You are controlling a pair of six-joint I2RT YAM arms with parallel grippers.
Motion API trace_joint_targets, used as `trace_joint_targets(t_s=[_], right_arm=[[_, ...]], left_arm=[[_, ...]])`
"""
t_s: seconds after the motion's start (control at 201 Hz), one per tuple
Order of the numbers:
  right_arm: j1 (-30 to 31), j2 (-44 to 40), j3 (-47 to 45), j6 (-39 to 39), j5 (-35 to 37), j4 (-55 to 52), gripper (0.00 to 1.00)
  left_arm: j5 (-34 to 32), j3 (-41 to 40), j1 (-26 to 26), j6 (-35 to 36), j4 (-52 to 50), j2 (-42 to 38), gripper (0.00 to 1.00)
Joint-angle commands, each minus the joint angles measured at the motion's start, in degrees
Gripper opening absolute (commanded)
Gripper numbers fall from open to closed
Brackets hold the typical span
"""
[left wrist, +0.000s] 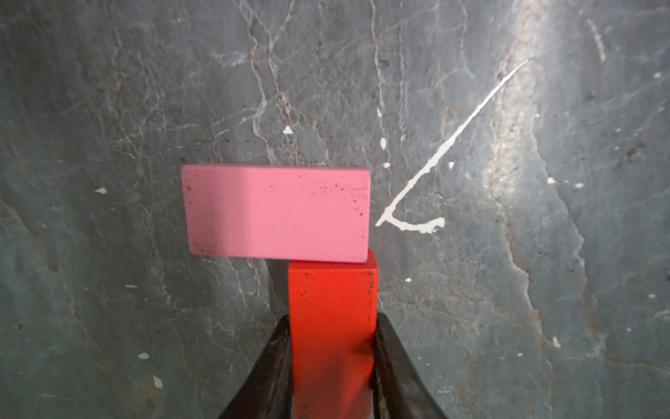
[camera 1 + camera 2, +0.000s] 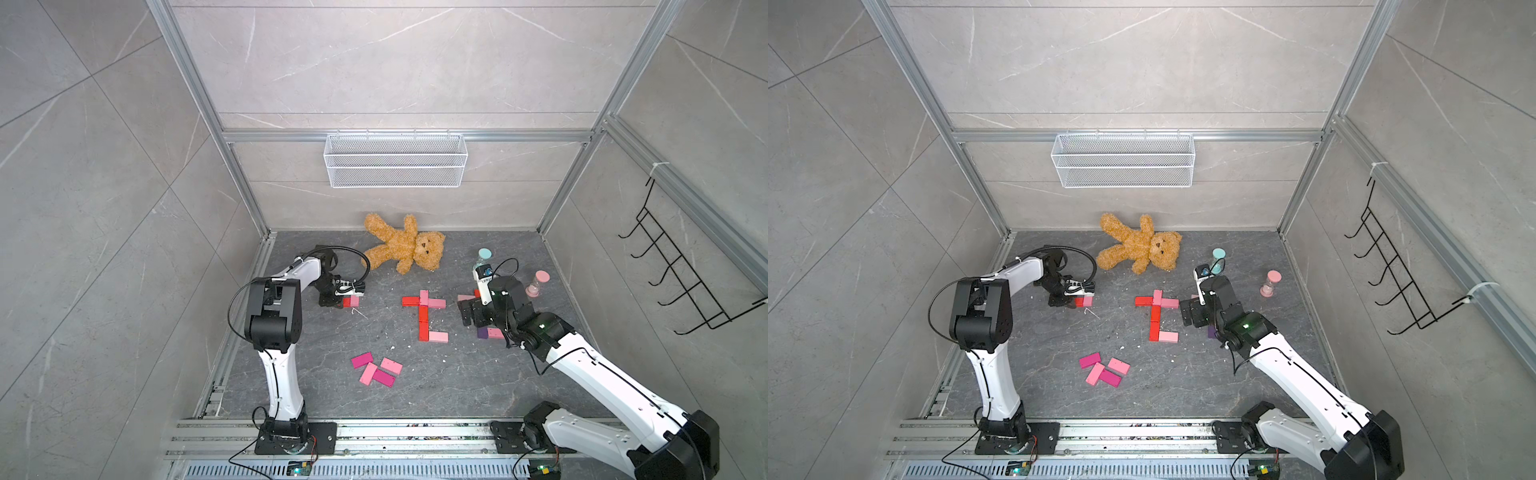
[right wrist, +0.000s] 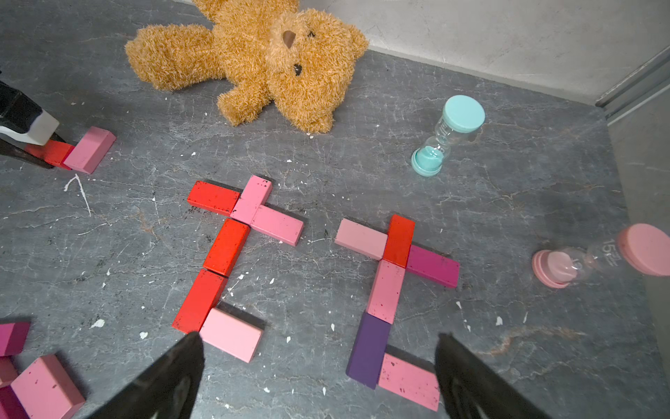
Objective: Assemble the letter t with building blocks
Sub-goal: Assemble the building block at the center of the board.
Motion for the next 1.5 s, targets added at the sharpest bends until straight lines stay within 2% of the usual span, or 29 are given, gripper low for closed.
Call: trace_joint_targets(t_s=[0.0, 0.09, 0.249, 0.339, 0.851, 1.051, 1.28, 1.494], right_arm=[[-0.2, -0.9, -0.7, 0.8, 0.1, -0.2, 1.00], [-0.2, -0.9, -0.7, 0.9, 0.1, -0.2, 1.00], [-0.1, -0.9, -0.7, 0.9, 0.0, -0.1, 1.00], [-0.1, -0.9, -0.7, 0.8, 0.0, -0.2, 1.00], [-0.1, -0.8, -0.6, 0.7, -0.2, -0.1, 1.00], [-0.1, -0.9, -0.6, 0.7, -0.4, -0.1, 1.00], [-0.1, -0.6, -0.9, 0.8, -0.6, 0.5, 1.00], [-0.2, 0.8, 0.1, 0.7, -0.3, 1.4, 1.00]], left_arm=[[0.6, 0.9, -0.3, -0.1, -0.9, -1.6, 0.19], [0.4, 0.8, -0.3, 0.1, -0.8, -1.6, 0.29], [0.3, 0.8, -0.3, -0.4, -0.8, -1.5, 0.35], [0.8, 1.1, -0.3, -1.3, -0.8, -1.4, 0.44], [1.0, 1.2, -0.2, -3.6, -0.6, -2.4, 0.52], [0.5, 1.4, -0.2, -5.7, 0.9, -4.6, 0.59], [1.4, 0.7, -0.2, -7.0, 0.7, -9.1, 0.63], [2.8, -3.5, -0.3, -8.7, 3.1, -17.9, 0.66]])
